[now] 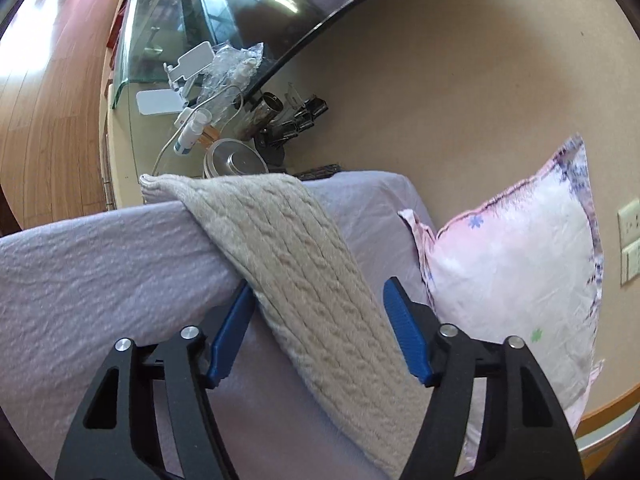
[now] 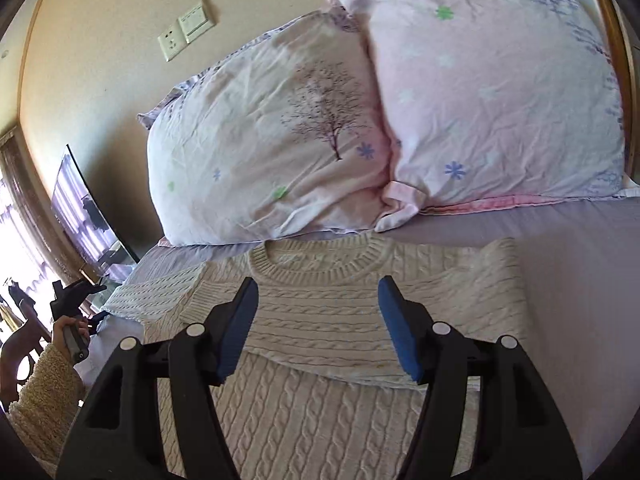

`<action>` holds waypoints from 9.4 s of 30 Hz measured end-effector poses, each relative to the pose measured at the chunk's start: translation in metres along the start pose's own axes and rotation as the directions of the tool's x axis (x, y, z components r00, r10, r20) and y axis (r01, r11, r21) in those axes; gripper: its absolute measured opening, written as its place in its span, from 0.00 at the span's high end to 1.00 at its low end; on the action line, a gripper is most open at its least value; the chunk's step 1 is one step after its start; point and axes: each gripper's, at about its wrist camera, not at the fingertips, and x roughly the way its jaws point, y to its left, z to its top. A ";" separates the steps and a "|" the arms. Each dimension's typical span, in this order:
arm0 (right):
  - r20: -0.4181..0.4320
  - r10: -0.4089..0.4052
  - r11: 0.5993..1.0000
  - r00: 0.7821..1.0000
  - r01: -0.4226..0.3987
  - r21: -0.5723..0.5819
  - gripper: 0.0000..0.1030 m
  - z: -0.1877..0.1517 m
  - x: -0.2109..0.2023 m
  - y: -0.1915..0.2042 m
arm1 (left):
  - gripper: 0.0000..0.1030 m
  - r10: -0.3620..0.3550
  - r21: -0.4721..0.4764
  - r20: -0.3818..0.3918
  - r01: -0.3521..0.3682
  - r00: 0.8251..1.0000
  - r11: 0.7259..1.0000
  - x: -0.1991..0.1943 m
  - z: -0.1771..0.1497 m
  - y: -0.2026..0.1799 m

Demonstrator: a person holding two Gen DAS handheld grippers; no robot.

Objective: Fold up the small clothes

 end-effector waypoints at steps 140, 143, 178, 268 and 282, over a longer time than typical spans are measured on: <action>-0.262 0.220 0.858 0.940 -0.059 0.510 0.05 -0.026 0.077 -0.195 | 0.16 -0.023 0.497 -0.718 0.536 0.696 0.682 0.068 -0.390 -0.273; -0.260 0.201 0.876 0.944 -0.055 0.479 0.07 -0.027 0.077 -0.190 | 0.16 0.044 0.529 -0.737 0.535 0.674 0.659 0.077 -0.416 -0.268; -0.186 -0.072 0.924 0.980 0.136 0.358 0.95 -0.051 0.071 -0.080 | 0.27 -0.055 0.766 -0.606 0.600 0.794 0.231 -0.040 -0.412 -0.232; -0.297 -0.347 0.932 0.890 0.292 -0.215 0.02 -0.151 0.030 0.030 | 0.01 0.212 0.955 -0.217 0.161 0.953 0.251 -0.035 -0.407 -0.150; -0.296 -0.348 0.932 0.890 0.293 -0.214 0.02 -0.151 0.030 0.030 | 0.01 0.212 0.954 -0.217 0.162 0.953 0.251 -0.035 -0.407 -0.150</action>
